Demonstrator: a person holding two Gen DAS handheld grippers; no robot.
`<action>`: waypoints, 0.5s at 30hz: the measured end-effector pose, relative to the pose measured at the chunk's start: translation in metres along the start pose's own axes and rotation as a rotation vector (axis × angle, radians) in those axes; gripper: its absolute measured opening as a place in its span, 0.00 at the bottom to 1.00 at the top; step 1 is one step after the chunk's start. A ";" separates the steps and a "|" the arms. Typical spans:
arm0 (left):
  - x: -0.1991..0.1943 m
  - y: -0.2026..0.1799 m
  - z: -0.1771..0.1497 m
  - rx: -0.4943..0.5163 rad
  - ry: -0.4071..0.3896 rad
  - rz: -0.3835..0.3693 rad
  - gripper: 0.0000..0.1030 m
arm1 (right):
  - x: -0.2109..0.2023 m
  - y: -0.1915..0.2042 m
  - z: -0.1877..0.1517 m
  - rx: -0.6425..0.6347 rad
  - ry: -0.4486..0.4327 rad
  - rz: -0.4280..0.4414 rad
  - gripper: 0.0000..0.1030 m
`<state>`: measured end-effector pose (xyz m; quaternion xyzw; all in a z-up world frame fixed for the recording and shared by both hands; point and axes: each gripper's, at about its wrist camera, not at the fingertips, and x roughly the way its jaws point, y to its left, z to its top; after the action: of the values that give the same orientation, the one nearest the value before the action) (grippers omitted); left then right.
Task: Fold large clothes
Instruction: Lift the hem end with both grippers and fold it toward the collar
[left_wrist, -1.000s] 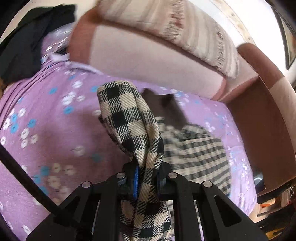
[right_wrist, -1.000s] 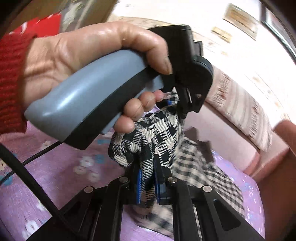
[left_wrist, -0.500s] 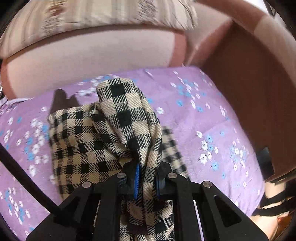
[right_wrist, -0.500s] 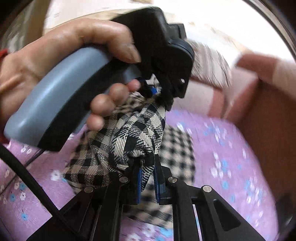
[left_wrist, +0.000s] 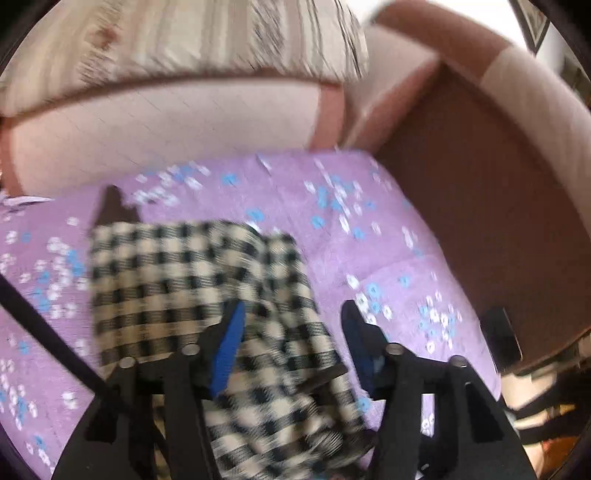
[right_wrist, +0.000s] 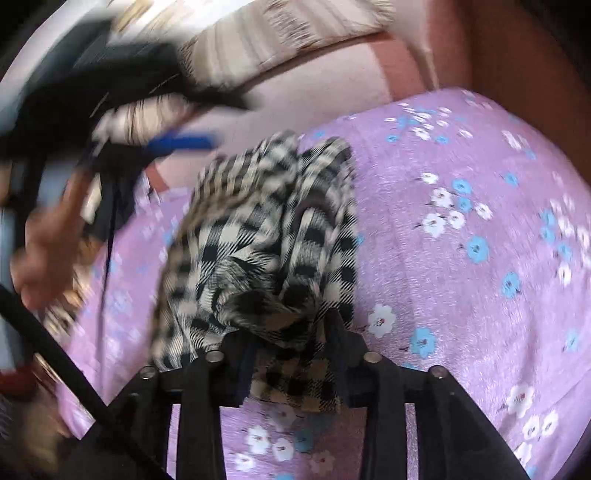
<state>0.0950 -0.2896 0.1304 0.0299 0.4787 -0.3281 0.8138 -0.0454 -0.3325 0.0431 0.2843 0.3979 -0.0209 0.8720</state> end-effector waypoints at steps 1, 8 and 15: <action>-0.014 0.007 -0.006 -0.008 -0.037 0.032 0.60 | -0.006 -0.004 0.004 0.028 -0.020 0.018 0.41; -0.051 0.054 -0.057 -0.003 -0.103 0.174 0.62 | -0.025 -0.012 0.045 0.115 -0.186 -0.029 0.51; -0.054 0.078 -0.092 -0.036 -0.092 0.210 0.62 | 0.040 0.028 0.097 -0.001 -0.024 0.079 0.59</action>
<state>0.0512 -0.1684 0.1028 0.0503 0.4406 -0.2334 0.8654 0.0552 -0.3513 0.0788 0.2991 0.3758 0.0101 0.8771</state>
